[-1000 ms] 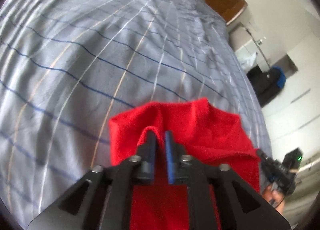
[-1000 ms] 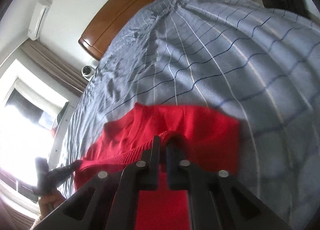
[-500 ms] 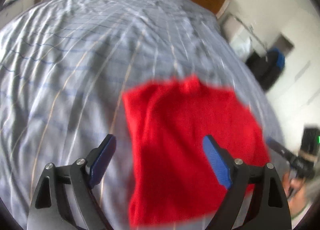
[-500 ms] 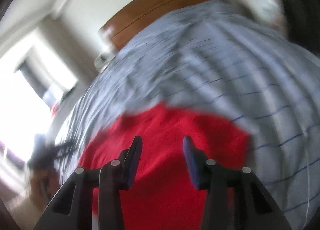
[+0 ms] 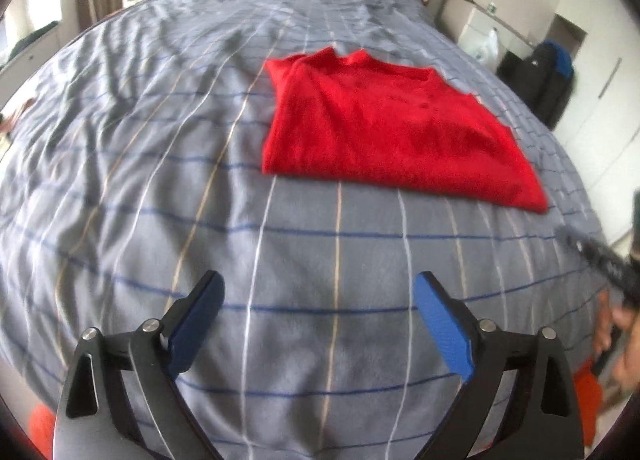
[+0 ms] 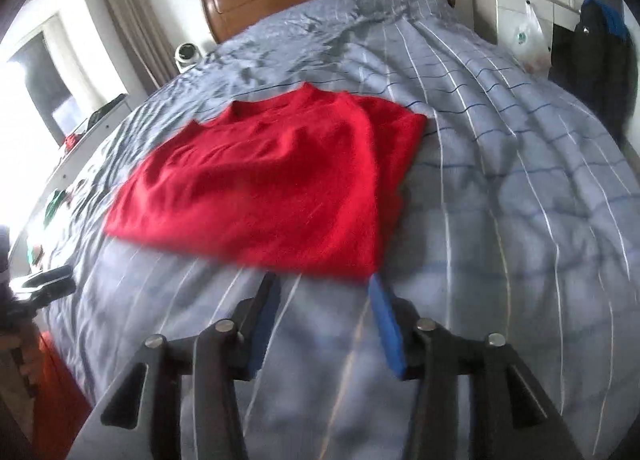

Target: Fold small clothes

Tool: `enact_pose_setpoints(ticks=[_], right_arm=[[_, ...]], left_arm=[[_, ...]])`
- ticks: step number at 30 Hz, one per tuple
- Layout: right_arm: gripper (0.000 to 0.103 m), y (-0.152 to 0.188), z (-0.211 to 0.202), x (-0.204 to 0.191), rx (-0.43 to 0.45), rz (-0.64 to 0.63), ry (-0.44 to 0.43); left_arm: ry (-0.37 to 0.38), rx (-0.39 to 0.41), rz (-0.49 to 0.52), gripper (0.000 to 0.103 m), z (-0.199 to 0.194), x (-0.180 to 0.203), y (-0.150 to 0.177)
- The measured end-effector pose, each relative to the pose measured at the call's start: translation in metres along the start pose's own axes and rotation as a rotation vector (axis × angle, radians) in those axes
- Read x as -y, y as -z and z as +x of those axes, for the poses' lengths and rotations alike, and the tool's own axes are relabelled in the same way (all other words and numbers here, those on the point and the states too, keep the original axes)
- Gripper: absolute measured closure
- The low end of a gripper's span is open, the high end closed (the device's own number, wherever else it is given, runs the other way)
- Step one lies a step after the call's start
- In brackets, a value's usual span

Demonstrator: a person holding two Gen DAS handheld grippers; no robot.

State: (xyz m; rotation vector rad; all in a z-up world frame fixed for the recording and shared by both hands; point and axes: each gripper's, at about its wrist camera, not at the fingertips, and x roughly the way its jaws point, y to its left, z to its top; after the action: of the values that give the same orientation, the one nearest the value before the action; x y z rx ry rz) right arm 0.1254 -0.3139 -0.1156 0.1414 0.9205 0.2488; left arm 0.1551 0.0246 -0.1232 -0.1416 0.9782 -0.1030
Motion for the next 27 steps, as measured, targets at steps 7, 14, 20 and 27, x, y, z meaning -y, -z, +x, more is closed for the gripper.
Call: enact_pose_setpoints(ticks=[7, 14, 20, 27], right_arm=[[0.05, 0.058, -0.003, -0.01, -0.006, 0.07, 0.012], [0.048, 0.07, 0.001, -0.011, 0.019, 0.112, 0.02], [0.048, 0.079, 0.004, -0.016, 0.054, 0.09, 0.043], [0.046, 0.071, 0.0, -0.026, 0.008, 0.04, 0.092]], left_arm=[[-0.058, 0.01, 0.011, 0.007, 0.003, 0.001, 0.015], [-0.085, 0.028, 0.007, 0.007, 0.001, -0.006, 0.017], [-0.09, 0.028, -0.016, 0.007, 0.005, -0.014, 0.017], [-0.187, 0.122, 0.069, 0.007, 0.013, -0.023, 0.027]])
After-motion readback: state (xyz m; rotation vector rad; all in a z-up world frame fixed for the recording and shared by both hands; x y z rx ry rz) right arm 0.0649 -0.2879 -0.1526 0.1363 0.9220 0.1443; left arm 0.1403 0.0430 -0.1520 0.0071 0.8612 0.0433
